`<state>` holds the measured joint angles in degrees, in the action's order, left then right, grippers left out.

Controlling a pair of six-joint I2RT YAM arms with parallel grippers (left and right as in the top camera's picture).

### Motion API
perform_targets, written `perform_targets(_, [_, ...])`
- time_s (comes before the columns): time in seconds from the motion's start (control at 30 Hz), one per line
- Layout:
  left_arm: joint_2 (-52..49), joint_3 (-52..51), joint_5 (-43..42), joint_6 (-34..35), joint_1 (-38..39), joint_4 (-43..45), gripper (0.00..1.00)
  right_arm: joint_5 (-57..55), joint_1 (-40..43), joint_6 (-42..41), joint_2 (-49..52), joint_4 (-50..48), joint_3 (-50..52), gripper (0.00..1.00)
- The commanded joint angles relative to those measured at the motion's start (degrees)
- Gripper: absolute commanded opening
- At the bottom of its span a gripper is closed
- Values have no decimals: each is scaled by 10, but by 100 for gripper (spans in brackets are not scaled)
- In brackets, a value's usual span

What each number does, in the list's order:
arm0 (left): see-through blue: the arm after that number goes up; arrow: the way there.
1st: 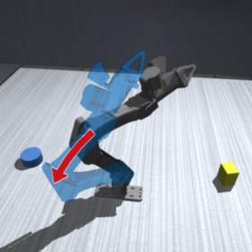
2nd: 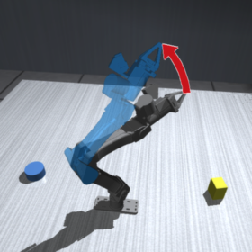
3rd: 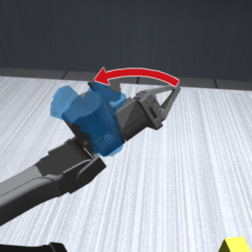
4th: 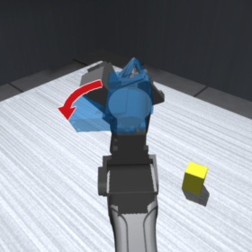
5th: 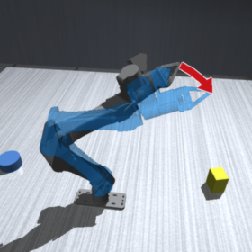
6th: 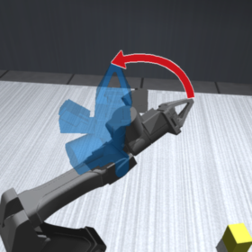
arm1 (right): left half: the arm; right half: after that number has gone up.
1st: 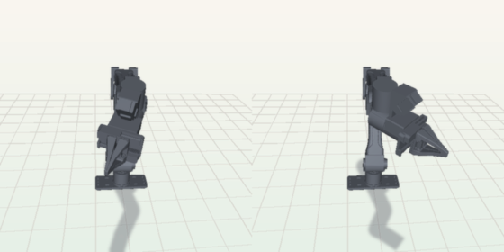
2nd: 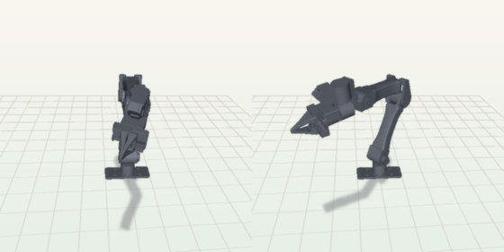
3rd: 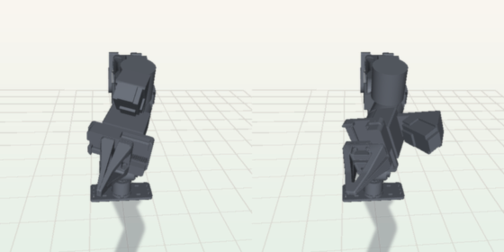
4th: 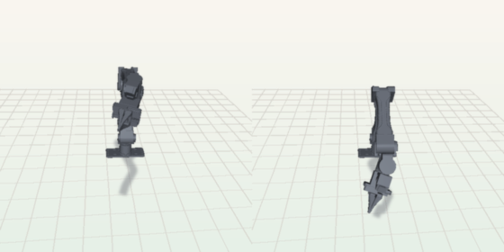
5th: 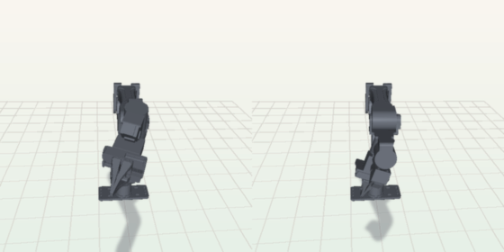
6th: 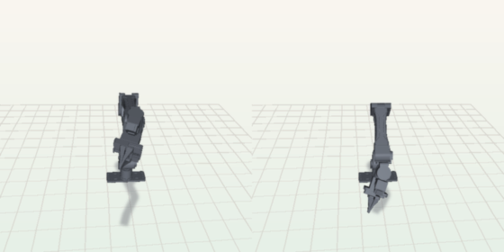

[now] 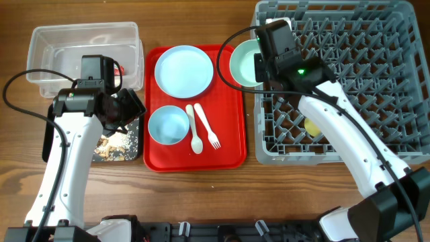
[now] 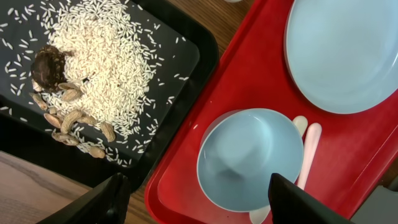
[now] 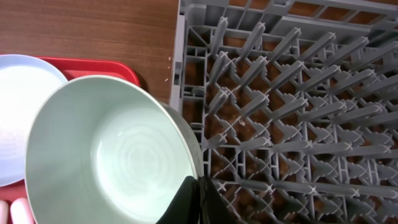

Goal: Sort waste into correct bins and load items into the dishwasher rack
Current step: 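Grasp the mint green bowl on the red tray with the right gripper, then place the mint green bowl in the rack's upper left corner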

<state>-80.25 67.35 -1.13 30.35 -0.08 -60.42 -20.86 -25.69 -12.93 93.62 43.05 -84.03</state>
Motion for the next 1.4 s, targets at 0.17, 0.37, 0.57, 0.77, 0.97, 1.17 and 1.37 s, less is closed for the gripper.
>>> perform_targets(0.17, [10,0,3,5,-2,2,73,-215,13,77,-2,-111,-2,4])
perform_targets(0.37, [10,0,3,6,-2,2,73,-296,64,335,41,-363,-2,4])
perform_targets(0.57, [10,0,3,5,-2,1,73,-321,94,555,162,-537,-2,4])
perform_targets(0.77, [10,0,3,6,-2,1,73,-318,80,580,235,-565,-2,4])
perform_targets(0.97, [10,0,3,6,-2,2,73,-318,57,578,261,-567,-1,4])
perform_targets(1.17, [10,0,3,5,-2,2,73,-337,41,513,261,-495,-1,4])
perform_targets(1.37, [10,0,3,3,-2,1,73,-258,14,277,210,-255,-1,4])
